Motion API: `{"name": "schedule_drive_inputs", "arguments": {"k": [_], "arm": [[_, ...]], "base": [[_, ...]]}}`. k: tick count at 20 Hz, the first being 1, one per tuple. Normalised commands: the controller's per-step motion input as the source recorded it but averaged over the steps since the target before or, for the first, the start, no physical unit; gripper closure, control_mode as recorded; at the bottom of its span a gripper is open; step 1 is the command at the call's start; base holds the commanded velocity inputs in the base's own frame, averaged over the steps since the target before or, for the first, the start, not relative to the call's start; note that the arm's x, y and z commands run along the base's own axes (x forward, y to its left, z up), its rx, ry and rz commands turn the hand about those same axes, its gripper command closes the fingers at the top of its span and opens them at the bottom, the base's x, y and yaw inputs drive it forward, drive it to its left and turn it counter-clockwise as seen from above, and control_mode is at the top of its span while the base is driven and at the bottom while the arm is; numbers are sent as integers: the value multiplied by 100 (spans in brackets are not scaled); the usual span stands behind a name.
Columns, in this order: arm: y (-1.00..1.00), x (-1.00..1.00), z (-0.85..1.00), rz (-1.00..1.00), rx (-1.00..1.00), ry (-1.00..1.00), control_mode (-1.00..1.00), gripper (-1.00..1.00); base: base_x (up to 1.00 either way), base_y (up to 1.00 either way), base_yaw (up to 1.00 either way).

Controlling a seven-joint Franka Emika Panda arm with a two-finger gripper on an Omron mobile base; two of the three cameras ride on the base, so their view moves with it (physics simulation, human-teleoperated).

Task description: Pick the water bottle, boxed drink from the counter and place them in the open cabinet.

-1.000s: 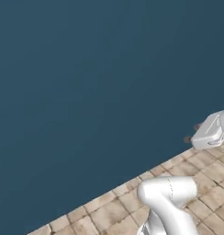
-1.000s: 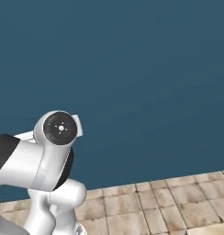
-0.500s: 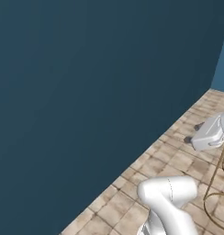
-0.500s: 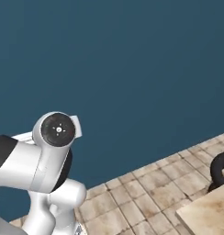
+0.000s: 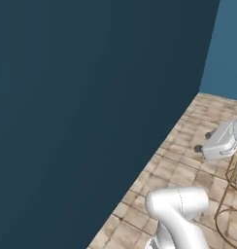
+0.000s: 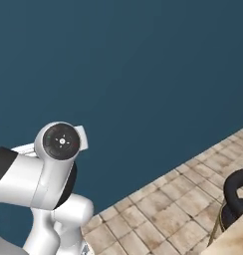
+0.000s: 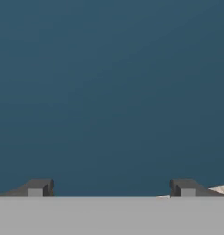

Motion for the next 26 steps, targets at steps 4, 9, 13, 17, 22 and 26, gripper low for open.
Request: {"name": "schedule_drive_inputs", "arguments": {"k": [4,9,13,17,22,26], "arm": [[0,0,0,0,0,0,100,-100],[0,0,0,0,0,0,100,-100],[0,0,0,0,0,0,100,-100],[0,0,0,0,0,0,100,-100],[0,0,0,0,0,0,100,-100],[0,0,0,0,0,0,100,-100]], "base": [[74,11,-31],[72,12,-35],[66,13,-42],[71,12,-36],[74,11,-33],[77,11,-29]]}}
